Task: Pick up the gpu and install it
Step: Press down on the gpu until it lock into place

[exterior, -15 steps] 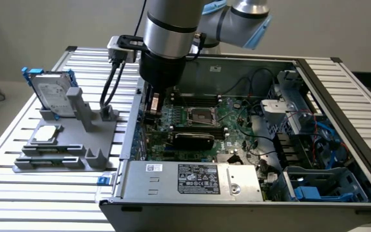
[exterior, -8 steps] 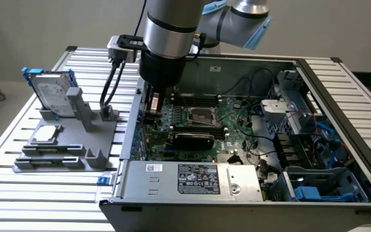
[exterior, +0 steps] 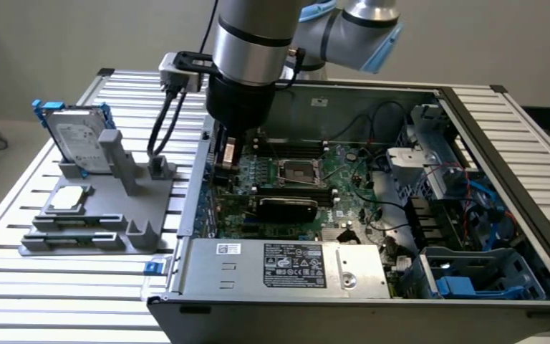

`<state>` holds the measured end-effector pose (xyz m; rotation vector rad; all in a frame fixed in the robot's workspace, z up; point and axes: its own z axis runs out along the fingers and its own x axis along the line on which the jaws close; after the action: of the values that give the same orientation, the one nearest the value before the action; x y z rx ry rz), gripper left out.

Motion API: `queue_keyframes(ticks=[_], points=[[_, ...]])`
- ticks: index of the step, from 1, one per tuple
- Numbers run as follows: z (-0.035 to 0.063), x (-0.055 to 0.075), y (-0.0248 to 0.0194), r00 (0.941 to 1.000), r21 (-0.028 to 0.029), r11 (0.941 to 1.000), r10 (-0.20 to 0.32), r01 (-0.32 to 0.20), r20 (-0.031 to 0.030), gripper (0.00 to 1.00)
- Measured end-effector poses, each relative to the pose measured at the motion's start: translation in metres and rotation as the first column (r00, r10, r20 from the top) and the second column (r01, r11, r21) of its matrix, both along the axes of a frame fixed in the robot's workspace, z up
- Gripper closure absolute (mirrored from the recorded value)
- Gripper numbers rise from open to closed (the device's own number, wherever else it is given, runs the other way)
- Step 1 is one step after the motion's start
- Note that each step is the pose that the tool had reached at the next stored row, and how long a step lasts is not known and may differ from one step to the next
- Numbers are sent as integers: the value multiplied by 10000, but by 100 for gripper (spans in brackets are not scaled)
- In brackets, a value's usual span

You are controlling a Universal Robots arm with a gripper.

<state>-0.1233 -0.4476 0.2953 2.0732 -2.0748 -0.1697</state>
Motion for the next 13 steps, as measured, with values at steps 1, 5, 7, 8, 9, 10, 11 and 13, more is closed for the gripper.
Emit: queue_keyframes(ticks=[1,5,7,8,9,10,11,13], points=[[0,0,2,10000,-39,10000,0,0,0,89],[11,0,7,10000,-70,10000,0,0,-2,89],[32,-1,10,10000,-69,10000,-2,2,-1,89],[33,-1,14,10000,-68,10000,-2,2,1,89],[34,0,17,10000,-71,10000,-1,1,1,89],[34,0,18,10000,-74,10000,0,0,1,89],[34,0,19,10000,-76,10000,1,-1,1,89],[32,-1,24,10000,-78,10000,-1,1,1,89]])
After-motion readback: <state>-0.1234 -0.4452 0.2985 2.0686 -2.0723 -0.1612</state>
